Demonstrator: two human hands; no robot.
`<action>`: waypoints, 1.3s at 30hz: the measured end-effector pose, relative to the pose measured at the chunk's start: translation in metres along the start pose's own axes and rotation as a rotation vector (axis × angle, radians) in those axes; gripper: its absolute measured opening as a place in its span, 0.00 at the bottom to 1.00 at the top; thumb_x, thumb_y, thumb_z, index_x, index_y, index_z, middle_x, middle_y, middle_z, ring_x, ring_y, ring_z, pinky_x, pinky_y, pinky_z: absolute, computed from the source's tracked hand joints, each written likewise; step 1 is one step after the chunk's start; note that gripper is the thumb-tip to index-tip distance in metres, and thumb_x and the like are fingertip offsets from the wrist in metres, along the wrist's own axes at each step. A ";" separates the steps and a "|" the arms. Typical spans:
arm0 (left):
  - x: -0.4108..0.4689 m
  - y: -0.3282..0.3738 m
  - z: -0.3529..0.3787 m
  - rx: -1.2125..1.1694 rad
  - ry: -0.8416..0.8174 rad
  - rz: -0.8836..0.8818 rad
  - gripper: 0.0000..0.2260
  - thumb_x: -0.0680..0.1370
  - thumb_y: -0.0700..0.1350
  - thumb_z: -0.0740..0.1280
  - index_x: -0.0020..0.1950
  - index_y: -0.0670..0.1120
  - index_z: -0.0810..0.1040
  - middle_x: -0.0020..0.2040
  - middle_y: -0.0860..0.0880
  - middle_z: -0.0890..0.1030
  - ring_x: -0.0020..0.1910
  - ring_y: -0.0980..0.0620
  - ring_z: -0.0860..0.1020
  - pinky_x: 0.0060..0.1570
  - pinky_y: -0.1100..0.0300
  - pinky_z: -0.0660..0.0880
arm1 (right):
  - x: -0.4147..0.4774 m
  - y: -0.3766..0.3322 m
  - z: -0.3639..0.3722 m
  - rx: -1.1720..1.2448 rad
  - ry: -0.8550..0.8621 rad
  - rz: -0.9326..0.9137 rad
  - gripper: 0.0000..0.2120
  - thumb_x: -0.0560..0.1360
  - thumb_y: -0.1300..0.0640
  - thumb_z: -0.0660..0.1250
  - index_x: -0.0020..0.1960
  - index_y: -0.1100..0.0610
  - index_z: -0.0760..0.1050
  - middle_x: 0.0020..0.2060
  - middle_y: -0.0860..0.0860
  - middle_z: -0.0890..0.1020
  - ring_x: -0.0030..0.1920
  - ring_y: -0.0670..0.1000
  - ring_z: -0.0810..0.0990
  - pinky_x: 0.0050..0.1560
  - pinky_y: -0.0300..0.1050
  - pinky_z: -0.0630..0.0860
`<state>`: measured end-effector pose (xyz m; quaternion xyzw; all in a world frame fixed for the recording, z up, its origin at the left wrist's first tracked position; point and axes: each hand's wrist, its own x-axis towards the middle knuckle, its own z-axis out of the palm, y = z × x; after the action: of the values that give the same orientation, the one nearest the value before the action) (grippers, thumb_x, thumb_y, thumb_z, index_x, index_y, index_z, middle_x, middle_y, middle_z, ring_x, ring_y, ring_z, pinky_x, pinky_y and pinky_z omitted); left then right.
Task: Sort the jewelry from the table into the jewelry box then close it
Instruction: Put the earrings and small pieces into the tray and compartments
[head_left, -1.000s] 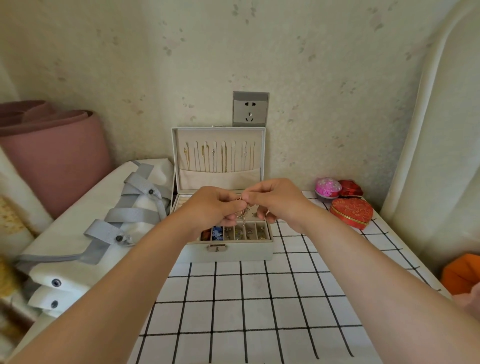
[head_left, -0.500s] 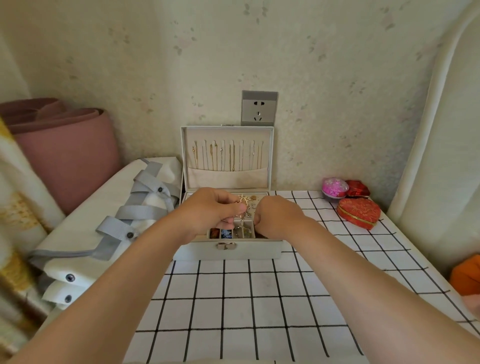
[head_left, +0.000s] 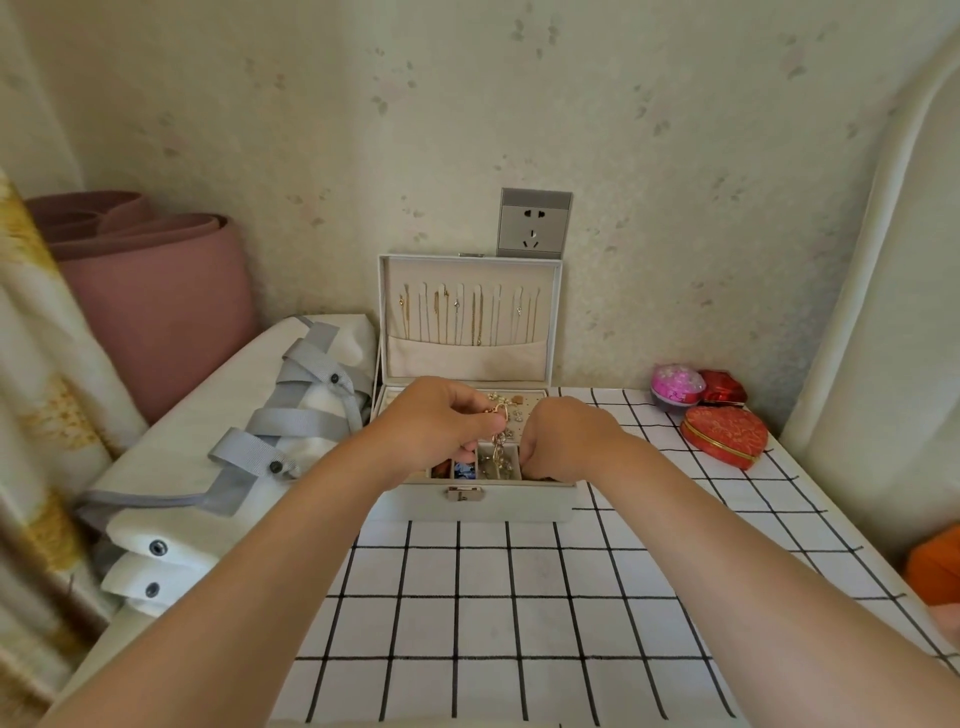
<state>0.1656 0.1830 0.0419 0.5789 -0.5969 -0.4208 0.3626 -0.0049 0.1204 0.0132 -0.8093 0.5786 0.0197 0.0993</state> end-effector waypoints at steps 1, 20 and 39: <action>0.000 0.000 0.000 0.004 -0.001 0.005 0.03 0.76 0.44 0.73 0.48 0.46 0.84 0.36 0.51 0.80 0.36 0.56 0.78 0.49 0.55 0.82 | 0.000 -0.001 0.000 -0.012 0.005 -0.007 0.07 0.70 0.53 0.69 0.46 0.51 0.85 0.42 0.46 0.84 0.44 0.51 0.82 0.45 0.46 0.82; 0.001 0.008 0.007 -0.035 0.032 0.044 0.05 0.77 0.43 0.72 0.51 0.45 0.84 0.36 0.49 0.79 0.32 0.58 0.76 0.39 0.65 0.80 | -0.004 0.026 -0.009 0.347 -0.011 -0.020 0.05 0.73 0.55 0.70 0.42 0.54 0.85 0.40 0.46 0.85 0.44 0.47 0.83 0.49 0.45 0.82; 0.007 0.007 0.020 -0.017 0.042 0.083 0.02 0.77 0.44 0.71 0.47 0.48 0.84 0.38 0.46 0.81 0.33 0.56 0.76 0.36 0.65 0.77 | -0.008 0.009 -0.012 0.139 -0.074 -0.073 0.09 0.75 0.55 0.68 0.37 0.51 0.80 0.34 0.47 0.81 0.40 0.51 0.80 0.42 0.45 0.78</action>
<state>0.1437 0.1771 0.0405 0.5593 -0.6090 -0.3983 0.3970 -0.0170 0.1229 0.0245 -0.8197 0.5446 0.0058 0.1773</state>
